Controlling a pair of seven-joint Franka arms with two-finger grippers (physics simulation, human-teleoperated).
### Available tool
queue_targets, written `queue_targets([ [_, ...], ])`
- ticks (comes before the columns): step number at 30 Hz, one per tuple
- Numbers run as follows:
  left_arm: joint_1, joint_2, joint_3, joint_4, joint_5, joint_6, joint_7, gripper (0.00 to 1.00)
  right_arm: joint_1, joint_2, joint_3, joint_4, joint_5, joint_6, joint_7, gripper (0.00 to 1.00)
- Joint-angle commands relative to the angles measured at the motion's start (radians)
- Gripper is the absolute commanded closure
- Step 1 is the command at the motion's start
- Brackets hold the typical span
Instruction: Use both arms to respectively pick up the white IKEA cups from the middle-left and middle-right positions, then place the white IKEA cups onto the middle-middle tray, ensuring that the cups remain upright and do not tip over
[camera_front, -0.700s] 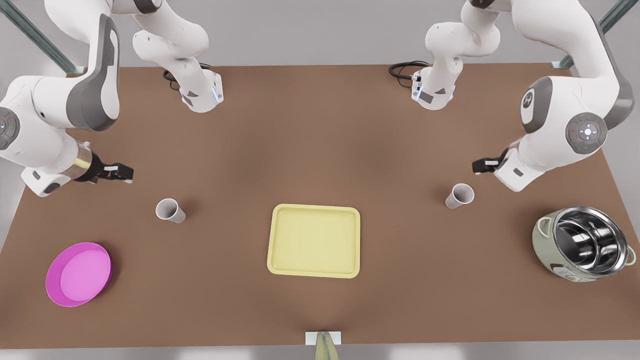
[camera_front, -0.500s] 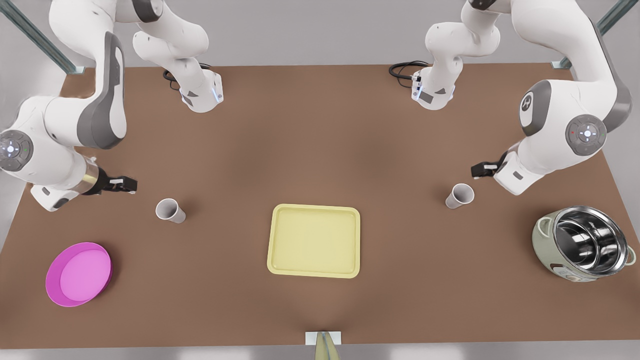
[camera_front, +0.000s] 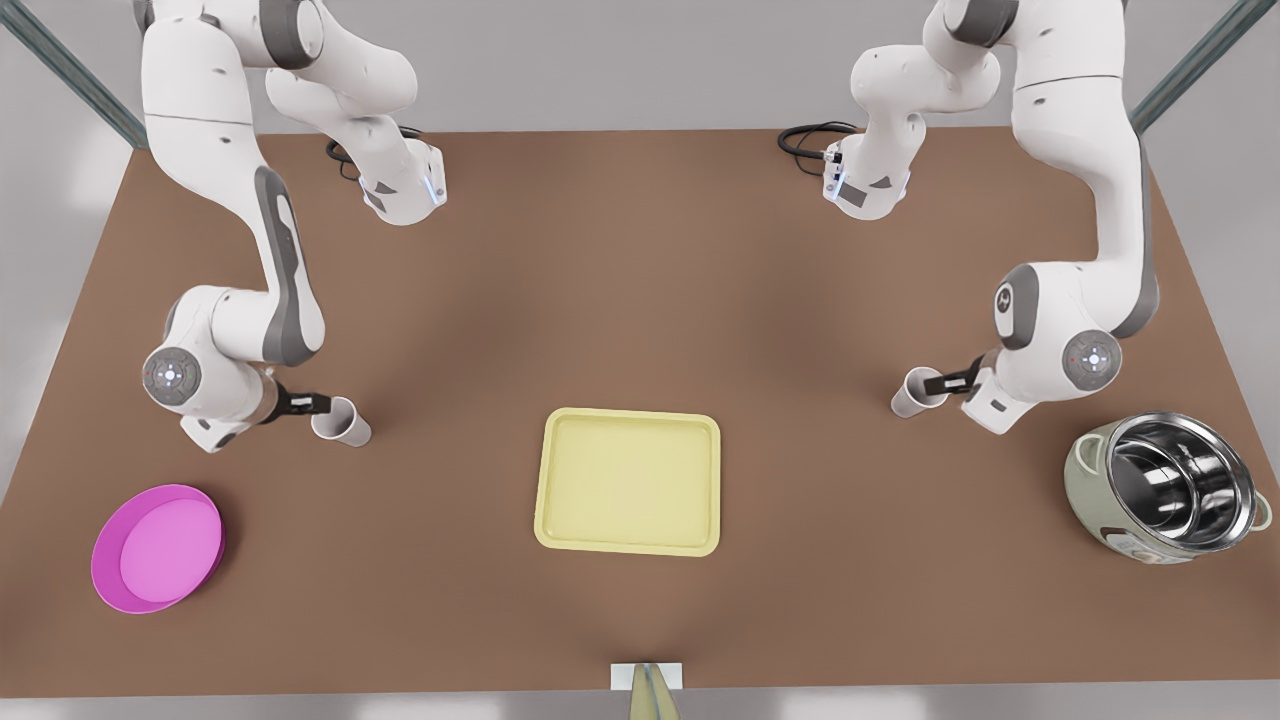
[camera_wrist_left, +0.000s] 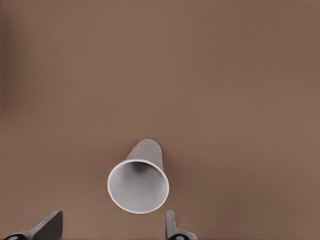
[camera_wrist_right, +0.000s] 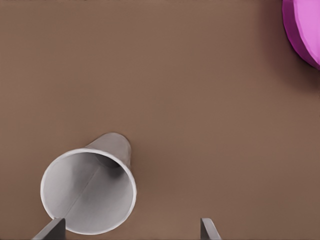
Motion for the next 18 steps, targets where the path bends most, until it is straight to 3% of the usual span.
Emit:
queue_targets([
  [1,0.008,0.002,0.008,-0.052,-0.001,0.229,0.032,0.00,-0.014,0.011,0.000,-0.015,0.015,0.169,-0.039,0.00],
  [12,0.037,0.071,0.009,-0.198,-0.002,0.395,0.030,0.00,-0.013,0.103,0.006,-0.073,0.039,0.256,-0.037,0.00],
  [14,0.040,0.073,0.009,-0.198,-0.122,0.398,0.032,0.21,-0.013,0.108,0.007,-0.073,0.039,0.256,-0.042,0.20],
  [15,0.040,0.079,0.009,-0.198,-0.171,0.398,0.032,0.34,-0.014,0.109,0.007,-0.073,0.039,0.256,-0.086,0.37],
  [16,0.040,0.079,0.009,-0.198,-0.173,0.398,0.035,0.48,-0.013,0.109,0.007,-0.071,0.039,0.256,-0.097,0.63],
  [18,0.037,0.077,0.008,-0.198,-0.171,0.397,0.046,0.66,-0.002,0.120,0.009,-0.061,0.039,0.256,-0.097,0.77],
])
